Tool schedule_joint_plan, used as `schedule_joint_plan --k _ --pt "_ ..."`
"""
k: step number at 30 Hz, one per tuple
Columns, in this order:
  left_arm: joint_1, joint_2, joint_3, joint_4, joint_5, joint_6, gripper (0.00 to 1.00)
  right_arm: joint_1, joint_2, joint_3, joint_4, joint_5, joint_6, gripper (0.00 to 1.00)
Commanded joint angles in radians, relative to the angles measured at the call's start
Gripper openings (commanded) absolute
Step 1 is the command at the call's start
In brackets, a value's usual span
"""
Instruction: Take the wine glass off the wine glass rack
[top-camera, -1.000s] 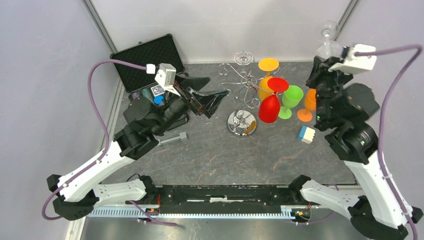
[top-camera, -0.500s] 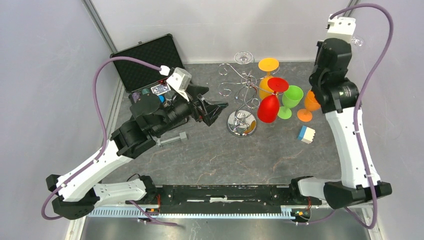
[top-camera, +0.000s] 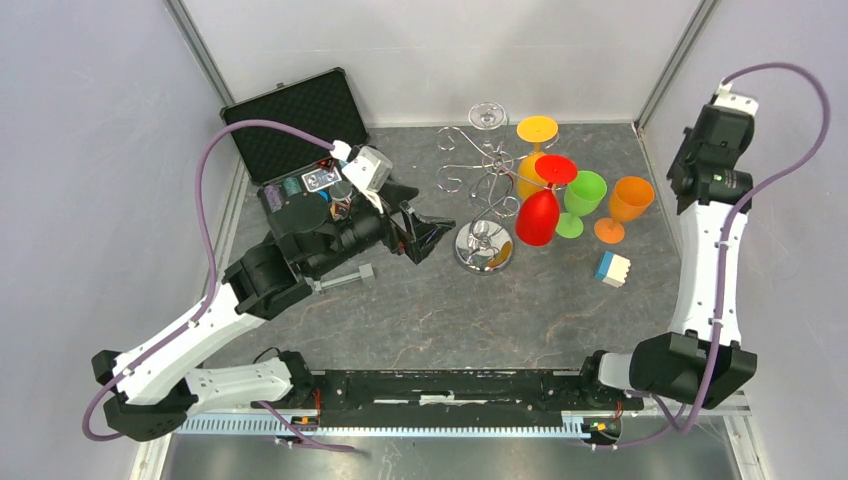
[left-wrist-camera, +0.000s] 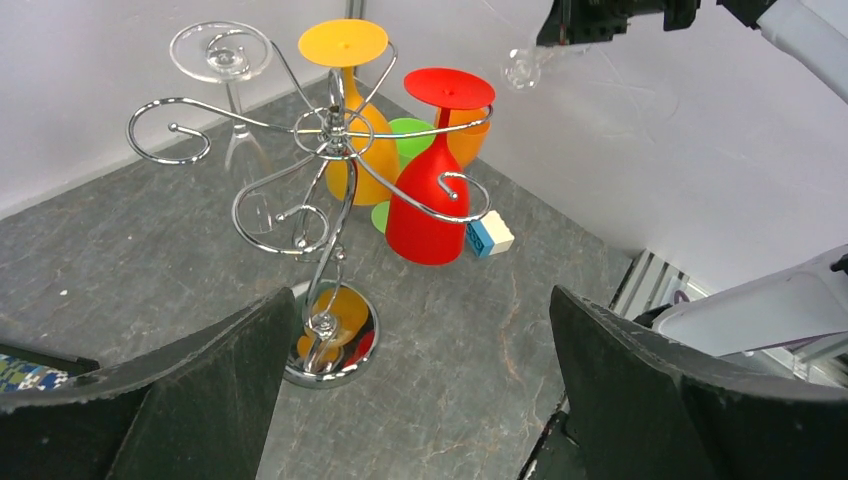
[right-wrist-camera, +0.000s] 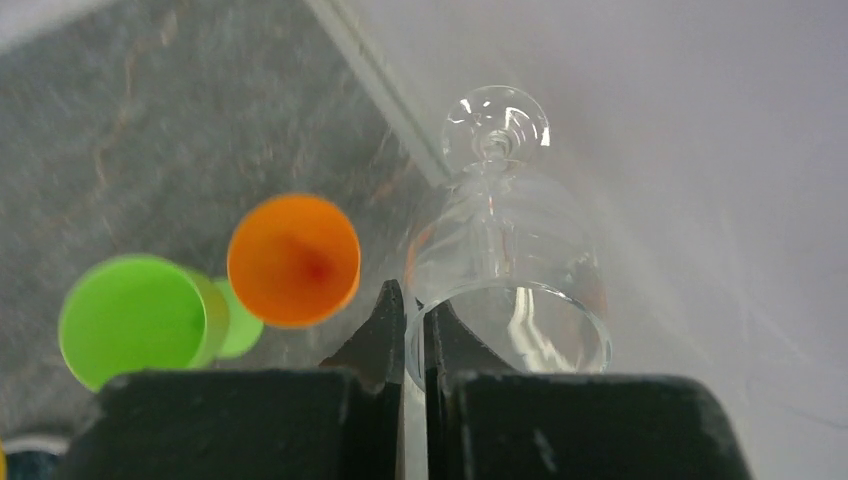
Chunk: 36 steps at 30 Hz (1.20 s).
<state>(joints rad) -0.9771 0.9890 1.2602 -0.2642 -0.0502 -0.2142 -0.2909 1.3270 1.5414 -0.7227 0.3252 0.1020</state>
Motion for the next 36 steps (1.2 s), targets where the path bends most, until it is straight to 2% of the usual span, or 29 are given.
schedule_joint_plan --k 1,4,10,15,21,26,31,36 --pt "0.001 -0.025 -0.006 -0.046 0.001 0.044 1.0 0.006 -0.065 -0.109 -0.041 -0.048 0.026 0.0" --pt "0.0 -0.056 -0.023 -0.091 -0.008 0.049 1.0 0.006 -0.108 -0.197 -0.047 -0.037 0.043 0.0" --pt "0.0 -0.156 -0.11 -0.072 -0.043 0.075 1.0 0.006 -0.142 -0.303 -0.047 -0.083 0.054 0.0" --pt "0.001 -0.194 -0.148 -0.128 -0.098 0.112 1.0 0.007 -0.125 -0.342 -0.03 -0.236 0.096 0.0" --pt "0.0 -0.254 -0.195 -0.124 -0.143 0.14 1.0 0.006 -0.085 -0.348 -0.029 -0.318 0.121 0.0" --pt "0.0 -0.26 -0.22 -0.108 -0.141 0.142 1.0 0.006 -0.069 -0.346 -0.055 -0.264 0.129 0.0" --pt "0.001 -0.24 -0.219 -0.124 -0.146 0.132 1.0 0.006 -0.033 -0.3 -0.149 -0.145 0.123 0.0" --pt "0.0 -0.239 -0.221 -0.122 -0.152 0.13 1.0 -0.007 -0.029 -0.315 -0.156 -0.135 0.111 0.0"
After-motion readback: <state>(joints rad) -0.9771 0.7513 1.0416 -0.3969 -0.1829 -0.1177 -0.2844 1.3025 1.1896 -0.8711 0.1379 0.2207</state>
